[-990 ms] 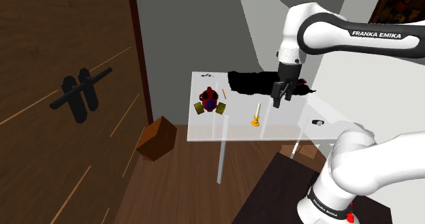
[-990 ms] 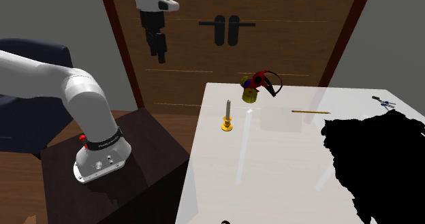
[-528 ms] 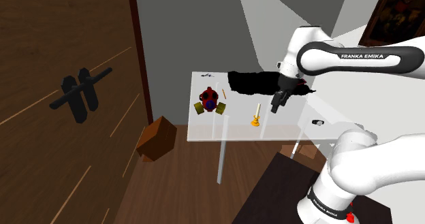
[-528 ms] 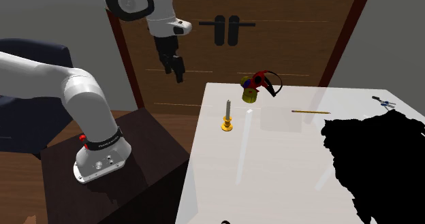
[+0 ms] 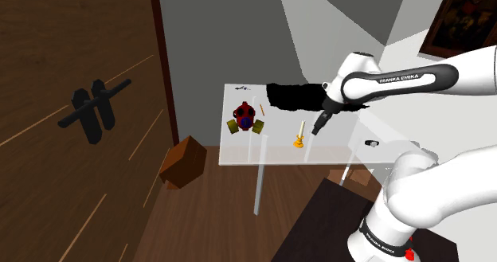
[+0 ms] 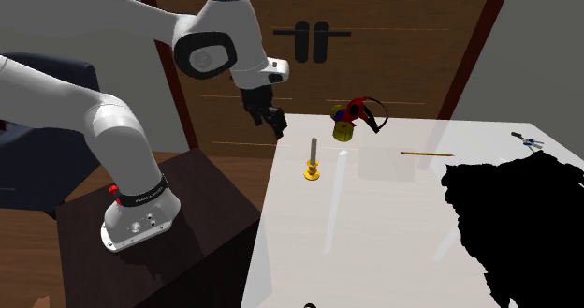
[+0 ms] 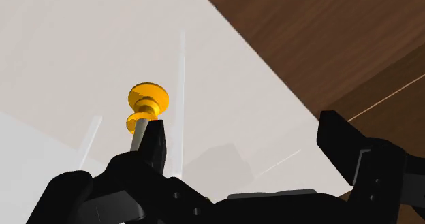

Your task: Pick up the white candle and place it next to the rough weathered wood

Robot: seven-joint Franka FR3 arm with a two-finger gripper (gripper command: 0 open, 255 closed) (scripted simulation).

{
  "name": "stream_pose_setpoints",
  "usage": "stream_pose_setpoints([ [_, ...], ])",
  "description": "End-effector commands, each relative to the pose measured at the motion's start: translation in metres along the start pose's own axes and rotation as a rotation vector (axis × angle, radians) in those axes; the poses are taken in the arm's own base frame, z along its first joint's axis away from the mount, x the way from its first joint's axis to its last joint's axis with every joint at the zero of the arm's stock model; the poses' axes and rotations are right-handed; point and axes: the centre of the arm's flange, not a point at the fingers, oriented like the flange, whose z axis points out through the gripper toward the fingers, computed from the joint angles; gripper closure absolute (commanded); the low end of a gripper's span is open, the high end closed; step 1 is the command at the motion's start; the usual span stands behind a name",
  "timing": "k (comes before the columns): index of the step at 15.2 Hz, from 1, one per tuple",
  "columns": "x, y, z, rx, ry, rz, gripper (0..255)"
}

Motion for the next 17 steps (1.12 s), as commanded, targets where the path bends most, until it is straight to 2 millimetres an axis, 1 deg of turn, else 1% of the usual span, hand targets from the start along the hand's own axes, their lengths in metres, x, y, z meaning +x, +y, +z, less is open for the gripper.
stream_pose_setpoints([
  [1, 0.003, 0.022, 0.014, 0.001, 0.044, -0.026, 0],
  [5, 0.012, 0.06, 0.047, 0.011, 0.123, -0.075, 0],
  [9, 0.026, 0.097, 0.08, 0.02, 0.203, -0.125, 0],
  [10, 0.026, 0.097, 0.08, 0.02, 0.203, -0.125, 0],
  [16, 0.032, 0.096, 0.111, 0.02, 0.203, -0.125, 0],
  [17, 0.034, 0.096, 0.119, 0.02, 0.203, -0.125, 0],
])
